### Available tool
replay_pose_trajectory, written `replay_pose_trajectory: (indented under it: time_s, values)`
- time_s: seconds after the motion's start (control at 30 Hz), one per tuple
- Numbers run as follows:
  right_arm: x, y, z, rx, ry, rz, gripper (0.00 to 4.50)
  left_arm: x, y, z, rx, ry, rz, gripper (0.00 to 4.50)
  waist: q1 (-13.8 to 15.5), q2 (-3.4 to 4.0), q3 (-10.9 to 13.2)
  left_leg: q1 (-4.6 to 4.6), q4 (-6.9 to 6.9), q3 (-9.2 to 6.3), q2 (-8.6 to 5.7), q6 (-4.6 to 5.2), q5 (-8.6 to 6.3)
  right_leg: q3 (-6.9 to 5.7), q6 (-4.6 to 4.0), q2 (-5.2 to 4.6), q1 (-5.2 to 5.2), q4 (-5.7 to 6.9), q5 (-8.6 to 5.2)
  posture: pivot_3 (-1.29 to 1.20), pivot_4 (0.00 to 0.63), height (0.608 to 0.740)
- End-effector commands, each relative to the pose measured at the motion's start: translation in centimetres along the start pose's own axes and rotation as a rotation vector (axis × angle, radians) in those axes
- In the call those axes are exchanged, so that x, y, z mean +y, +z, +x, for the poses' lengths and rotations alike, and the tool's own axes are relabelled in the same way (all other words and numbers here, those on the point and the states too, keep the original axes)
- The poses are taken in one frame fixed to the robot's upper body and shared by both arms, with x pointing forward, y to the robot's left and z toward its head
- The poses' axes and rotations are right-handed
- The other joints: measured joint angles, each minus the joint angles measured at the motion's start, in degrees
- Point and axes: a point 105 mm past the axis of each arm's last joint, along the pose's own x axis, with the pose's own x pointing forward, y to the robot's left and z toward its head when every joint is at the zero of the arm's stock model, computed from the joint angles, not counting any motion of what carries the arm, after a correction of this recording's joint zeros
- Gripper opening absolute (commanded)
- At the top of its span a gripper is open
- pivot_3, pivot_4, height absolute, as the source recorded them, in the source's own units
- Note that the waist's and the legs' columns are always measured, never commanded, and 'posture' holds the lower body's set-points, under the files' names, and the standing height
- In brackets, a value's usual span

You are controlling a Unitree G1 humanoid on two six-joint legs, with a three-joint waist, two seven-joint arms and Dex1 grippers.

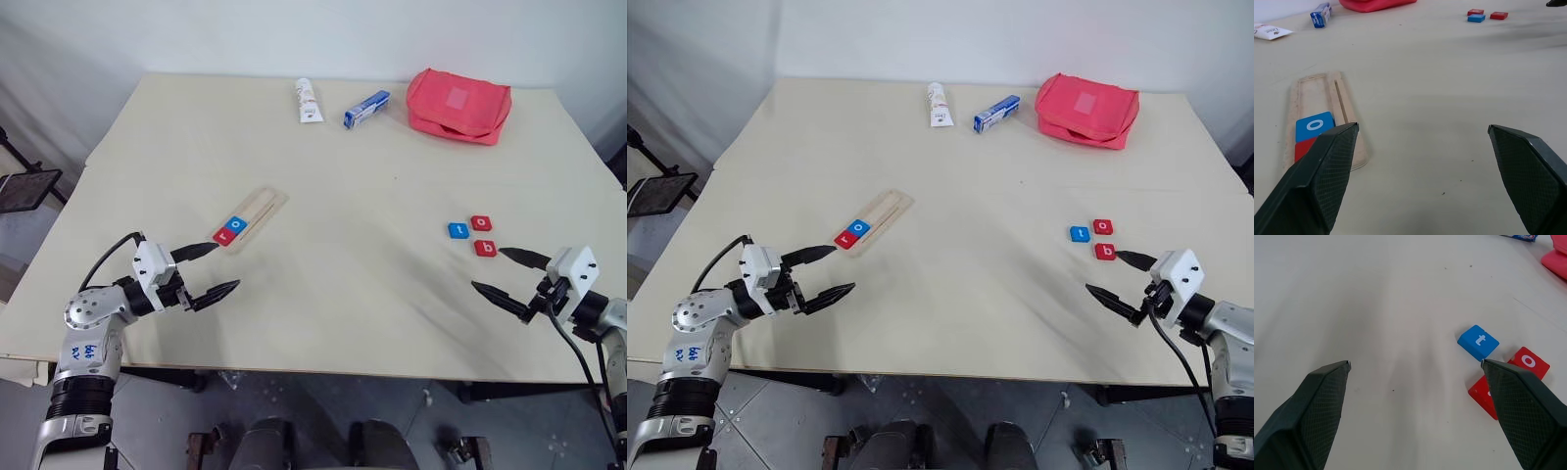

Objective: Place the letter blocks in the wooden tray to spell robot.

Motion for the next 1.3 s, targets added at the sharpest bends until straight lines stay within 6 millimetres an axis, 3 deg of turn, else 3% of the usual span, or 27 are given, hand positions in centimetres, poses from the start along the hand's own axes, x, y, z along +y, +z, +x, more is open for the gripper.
replay_pose_trajectory:
  time_s: [0.03,0.23,0.5,0.63,0.77,0.9,1.03,1.3]
  values:
    - [-0.4,1.3,-0.1,-0.035,-0.009,-0.033,4.48,0.1,1.2,0.2,-0.038,0.016,0.035,4.50,0.0,0.00,0.0,0.00,0.00,0.00,0.00,0.00,0.00,0.00,0.00,0.00,0.00,0.00,0.00,0.00,0.150,0.740]
    - [-0.4,1.2,-0.2,-0.029,-0.006,-0.026,4.48,-0.3,1.1,-0.7,-0.003,0.083,0.037,4.50,0.0,0.00,0.0,0.00,-0.02,-0.01,0.00,0.01,0.00,0.02,0.00,-0.01,0.00,0.00,0.00,0.00,0.150,0.740]
    - [-0.7,1.7,0.5,-0.033,0.018,-0.027,4.48,-1.3,0.8,-4.0,0.101,0.151,-0.029,4.50,-0.1,0.03,0.0,0.00,-0.02,0.00,0.06,0.00,0.00,0.13,0.00,-0.05,0.04,-0.14,0.00,0.00,0.150,0.740]
    - [-0.8,2.0,1.1,-0.039,0.034,-0.033,4.48,-1.2,0.8,-4.1,0.138,0.157,-0.044,4.50,0.1,0.05,0.0,0.01,0.00,-0.08,0.05,0.00,0.00,0.17,0.00,-0.06,0.12,-0.18,0.00,0.00,0.150,0.740]
    - [-1.0,2.8,1.9,-0.061,0.046,-0.050,4.48,-0.1,1.2,-2.7,0.174,0.159,-0.075,4.50,0.2,0.06,0.1,0.01,0.01,-0.20,0.01,0.01,-0.01,0.19,0.00,-0.06,0.25,-0.26,0.00,0.00,0.150,0.740]
    - [-0.8,3.4,2.5,-0.080,0.070,-0.068,4.48,2.3,2.4,0.2,0.256,0.198,-0.122,4.50,0.2,0.08,0.1,0.02,0.13,-0.46,-0.02,0.00,0.00,0.13,0.00,0.00,0.46,-0.27,0.00,0.00,0.150,0.740]
    - [-0.8,3.5,2.6,-0.082,0.075,-0.071,4.48,2.8,2.6,1.0,0.293,0.221,-0.131,4.50,-0.4,0.11,0.1,0.08,-0.04,-0.52,-0.08,0.00,-0.01,0.10,0.00,0.00,0.45,-0.26,0.00,0.00,0.150,0.740]
    - [-0.6,4.1,3.0,-0.096,0.095,-0.084,4.48,5.4,3.0,4.7,0.444,0.272,-0.121,4.50,0.3,0.02,0.2,0.02,0.04,-0.63,-0.17,-0.02,0.00,-0.11,0.00,0.05,0.47,-0.26,0.00,0.00,0.150,0.740]
